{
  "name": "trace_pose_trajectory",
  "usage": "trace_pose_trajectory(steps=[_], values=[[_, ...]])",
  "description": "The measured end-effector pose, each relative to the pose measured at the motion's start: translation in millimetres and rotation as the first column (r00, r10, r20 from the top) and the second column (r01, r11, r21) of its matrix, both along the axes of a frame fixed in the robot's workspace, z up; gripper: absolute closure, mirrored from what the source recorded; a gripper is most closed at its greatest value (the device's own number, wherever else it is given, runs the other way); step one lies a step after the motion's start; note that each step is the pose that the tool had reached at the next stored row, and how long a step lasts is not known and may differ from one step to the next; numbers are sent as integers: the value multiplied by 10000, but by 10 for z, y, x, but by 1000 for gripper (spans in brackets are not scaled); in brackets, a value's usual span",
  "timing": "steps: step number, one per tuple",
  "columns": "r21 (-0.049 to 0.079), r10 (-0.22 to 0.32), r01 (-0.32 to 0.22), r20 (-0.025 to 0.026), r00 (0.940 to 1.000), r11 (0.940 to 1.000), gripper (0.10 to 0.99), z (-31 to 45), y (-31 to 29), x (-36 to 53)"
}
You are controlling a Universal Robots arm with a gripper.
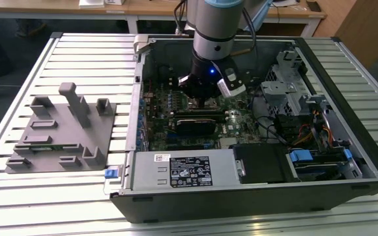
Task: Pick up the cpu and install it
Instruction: 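Install the second cpu locking lever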
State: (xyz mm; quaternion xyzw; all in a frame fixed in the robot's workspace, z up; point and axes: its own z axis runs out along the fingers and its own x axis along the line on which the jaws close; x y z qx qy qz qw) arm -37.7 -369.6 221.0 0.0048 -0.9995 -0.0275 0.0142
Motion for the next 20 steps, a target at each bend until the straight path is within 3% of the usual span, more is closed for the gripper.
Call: trace_pose_trajectory(steps=[4, 8, 11, 15, 20], values=[[6, 1, -1, -10, 10000, 10000, 980, -67, 0, -2], [311, -3, 4, -12, 10000, 9995, 980, -68, -39, -3], [462, -5, 6, -11, 10000, 9989, 980, -69, -84, -5], [523, -8, 8, -11, 10000, 9986, 980, -69, -127, -30], [555, -7, 8, -10, 10000, 9985, 980, -70, -129, -129]])
